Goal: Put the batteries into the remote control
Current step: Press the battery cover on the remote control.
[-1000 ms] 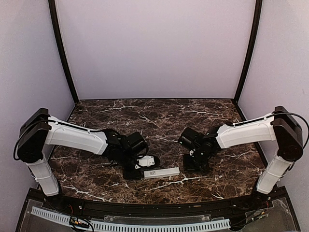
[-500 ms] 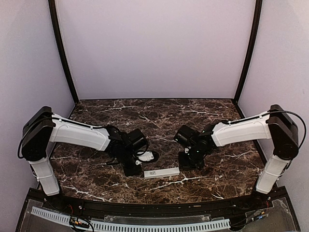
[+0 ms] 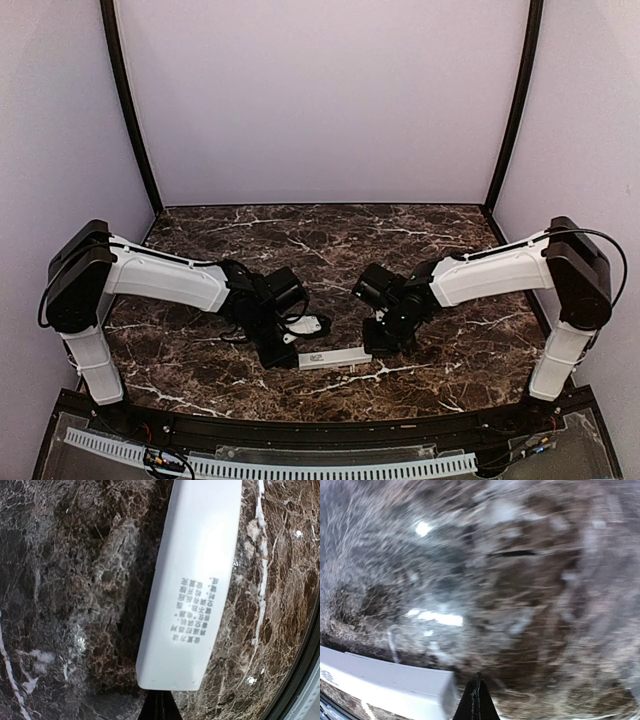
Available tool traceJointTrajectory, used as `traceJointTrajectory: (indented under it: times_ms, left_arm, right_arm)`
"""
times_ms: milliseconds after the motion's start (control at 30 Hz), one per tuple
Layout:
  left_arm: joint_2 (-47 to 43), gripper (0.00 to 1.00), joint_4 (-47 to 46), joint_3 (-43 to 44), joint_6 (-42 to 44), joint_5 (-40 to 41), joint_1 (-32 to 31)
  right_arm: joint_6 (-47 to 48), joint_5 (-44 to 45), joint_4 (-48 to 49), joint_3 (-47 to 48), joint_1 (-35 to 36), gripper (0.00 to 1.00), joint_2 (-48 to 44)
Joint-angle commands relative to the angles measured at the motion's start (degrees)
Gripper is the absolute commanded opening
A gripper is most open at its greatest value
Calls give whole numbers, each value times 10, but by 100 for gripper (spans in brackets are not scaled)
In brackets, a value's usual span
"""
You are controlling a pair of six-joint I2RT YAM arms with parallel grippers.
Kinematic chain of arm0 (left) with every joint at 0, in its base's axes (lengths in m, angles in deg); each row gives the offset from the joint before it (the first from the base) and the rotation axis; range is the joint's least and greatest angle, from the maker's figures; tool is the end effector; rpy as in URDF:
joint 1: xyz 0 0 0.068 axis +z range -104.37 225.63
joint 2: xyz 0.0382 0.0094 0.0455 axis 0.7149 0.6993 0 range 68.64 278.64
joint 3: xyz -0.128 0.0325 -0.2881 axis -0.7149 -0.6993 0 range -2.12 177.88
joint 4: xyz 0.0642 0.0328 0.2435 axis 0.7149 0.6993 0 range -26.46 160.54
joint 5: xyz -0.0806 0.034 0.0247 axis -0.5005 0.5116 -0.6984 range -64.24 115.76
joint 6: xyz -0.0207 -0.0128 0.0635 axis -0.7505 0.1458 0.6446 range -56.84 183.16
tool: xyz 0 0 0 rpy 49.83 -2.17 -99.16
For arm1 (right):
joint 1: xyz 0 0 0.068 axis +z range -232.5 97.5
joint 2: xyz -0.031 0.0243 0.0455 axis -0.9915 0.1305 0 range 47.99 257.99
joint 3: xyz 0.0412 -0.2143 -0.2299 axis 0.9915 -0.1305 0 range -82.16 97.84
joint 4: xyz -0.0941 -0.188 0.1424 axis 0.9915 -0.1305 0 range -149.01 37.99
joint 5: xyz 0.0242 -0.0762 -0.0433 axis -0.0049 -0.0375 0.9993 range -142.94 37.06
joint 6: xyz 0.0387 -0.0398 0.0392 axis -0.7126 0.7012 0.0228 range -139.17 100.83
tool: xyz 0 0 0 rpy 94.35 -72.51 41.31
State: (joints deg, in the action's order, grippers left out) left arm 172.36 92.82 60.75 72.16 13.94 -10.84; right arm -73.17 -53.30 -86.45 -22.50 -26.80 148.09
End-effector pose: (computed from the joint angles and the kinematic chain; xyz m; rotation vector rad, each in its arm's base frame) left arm 0.1869 -0.3022 0.1845 1.5954 2.3853 -0.4740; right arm 0.1842 0.2705 0.1860 -0.0455 2.9766 0.3286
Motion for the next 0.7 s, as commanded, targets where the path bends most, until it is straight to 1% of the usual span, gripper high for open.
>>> traceJointTrajectory:
  times_ms: [0, 67, 233, 333, 533, 667]
  left_arm:
    - [4, 0, -7, 0, -25, -43, 0]
    - [8, 0, -24, -3, -35, -55, 0]
    - [9, 0, -33, -4, -42, -50, 0]
    - [-8, 0, -23, -7, -35, -32, 2]
    - [-37, 0, 11, -13, -32, 9, 23]
    - [-39, 0, 29, -11, -41, 24, 31]
  right_arm:
    - [-14, -38, 50, 44, 34, 0, 47]
    - [-19, -39, 55, 55, 39, 0, 51]
    - [-31, -16, 49, 35, 36, 0, 21]
    - [-30, -2, 27, 24, 29, 0, 7]
    - [-27, 30, -15, -17, 3, 0, -30]
    - [-25, 38, -32, -18, 1, 0, -27]
